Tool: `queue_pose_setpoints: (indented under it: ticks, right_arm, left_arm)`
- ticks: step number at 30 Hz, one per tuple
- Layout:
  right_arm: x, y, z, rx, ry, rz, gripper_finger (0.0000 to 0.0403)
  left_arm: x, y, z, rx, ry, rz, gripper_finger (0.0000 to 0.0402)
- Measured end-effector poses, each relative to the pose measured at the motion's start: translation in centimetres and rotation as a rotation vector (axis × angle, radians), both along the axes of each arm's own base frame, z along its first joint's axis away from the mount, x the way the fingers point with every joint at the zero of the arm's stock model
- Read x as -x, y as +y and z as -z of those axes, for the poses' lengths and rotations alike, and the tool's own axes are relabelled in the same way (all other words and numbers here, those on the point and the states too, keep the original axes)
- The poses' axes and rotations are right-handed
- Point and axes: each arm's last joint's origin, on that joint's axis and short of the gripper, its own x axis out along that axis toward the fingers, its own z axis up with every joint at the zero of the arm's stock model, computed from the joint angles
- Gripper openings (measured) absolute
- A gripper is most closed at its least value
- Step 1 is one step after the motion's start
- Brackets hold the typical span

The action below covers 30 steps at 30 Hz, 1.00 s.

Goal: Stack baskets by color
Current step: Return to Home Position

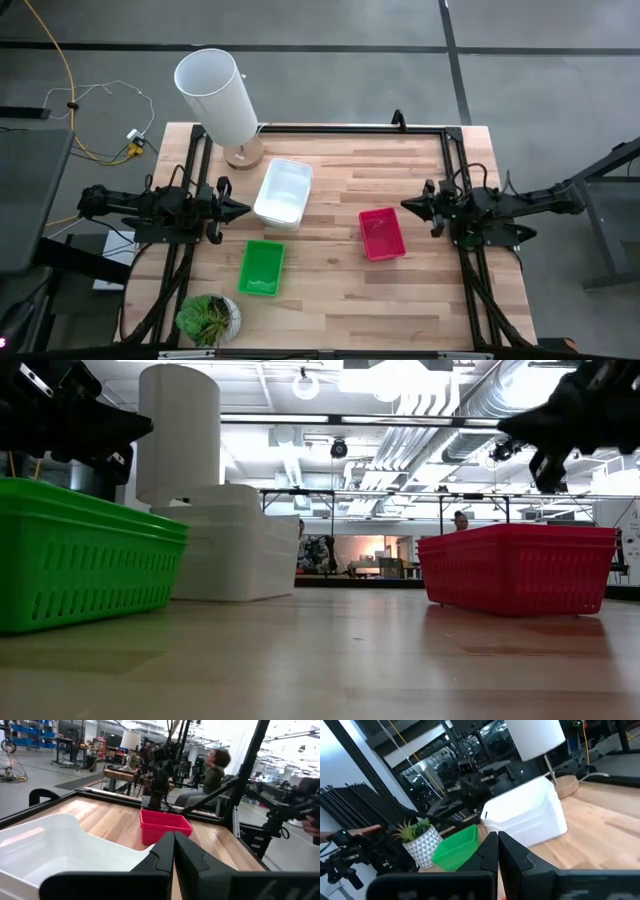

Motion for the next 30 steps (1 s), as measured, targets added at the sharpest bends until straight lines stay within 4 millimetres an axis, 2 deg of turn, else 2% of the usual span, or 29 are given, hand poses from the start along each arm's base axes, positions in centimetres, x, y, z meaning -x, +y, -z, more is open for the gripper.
queue_pose_setpoints:
  ticks: [3,6,21,30]
  right_arm:
    - [-0.1,0.0,1.6,-0.016,0.024,-0.003,0.0000]
    - [0.1,0.0,2.0,0.002,0.069,-0.019,0.0000]
    - [0.7,0.0,1.9,0.185,0.052,-0.031,0.0000]
    - [0.7,0.0,1.9,0.192,0.061,-0.020,0.0000]
  left_arm:
    - [0.0,0.0,0.0,0.000,0.000,0.000,0.0000]
    - [0.0,0.0,0.0,0.000,0.000,0.000,0.0000]
    - [0.0,0.0,0.0,0.000,-0.002,-0.001,0.0000]
    - [0.0,0.0,0.0,0.000,-0.001,0.000,0.0000]
